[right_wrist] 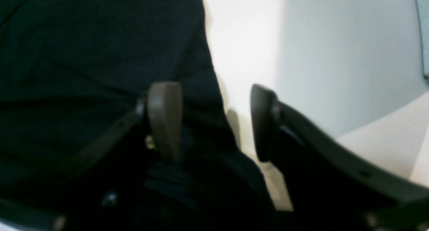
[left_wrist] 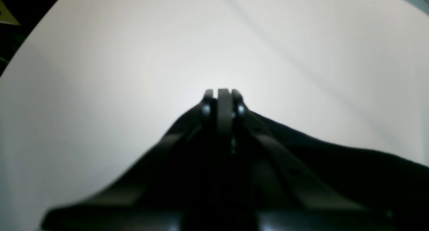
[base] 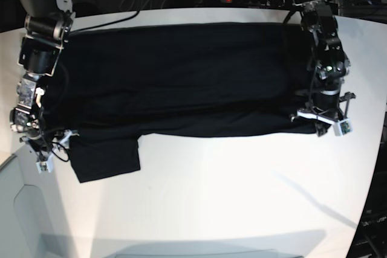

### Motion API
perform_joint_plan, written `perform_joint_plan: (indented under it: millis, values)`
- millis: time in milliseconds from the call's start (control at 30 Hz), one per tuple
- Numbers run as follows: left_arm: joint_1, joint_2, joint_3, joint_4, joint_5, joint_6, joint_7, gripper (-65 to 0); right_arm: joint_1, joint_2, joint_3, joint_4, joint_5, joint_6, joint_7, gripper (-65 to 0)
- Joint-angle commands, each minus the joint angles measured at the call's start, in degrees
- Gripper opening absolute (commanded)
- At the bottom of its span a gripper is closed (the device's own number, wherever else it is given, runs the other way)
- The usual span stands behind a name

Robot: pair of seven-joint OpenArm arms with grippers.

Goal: Fold the T-shirt properly
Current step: 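Lower the folded hem and hold it with both grippers, then drag the folded band away from the robot with both grippers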

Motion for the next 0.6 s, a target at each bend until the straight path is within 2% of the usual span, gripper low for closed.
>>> perform_joint_plan:
  millis: [0,100,367,567]
  values:
    - [-0.7,-0.6,-0.1,1.2,0.2,0.0,-1.6,-65.0,1.6,0.9,0.3,0.9,0.8,1.1,1.5,-27.8]
    - [-0.6,-0.6,-0.1,1.2,0.2,0.0,-1.6,-65.0,1.6,0.9,0.3,0.8,0.8,1.1,1.5,-25.4]
    - [0.1,-0.6,-0.1,1.3,0.2,0.0,-1.6,-65.0,3.2,0.6,0.3,-5.9,0.8,1.1,4.3,-25.4]
    - [0.1,-0.7,-0.1,1.3,0.2,0.0,-1.6,-65.0,2.9,0.6,0.1,-6.4,0.8,1.2,4.5,-25.8]
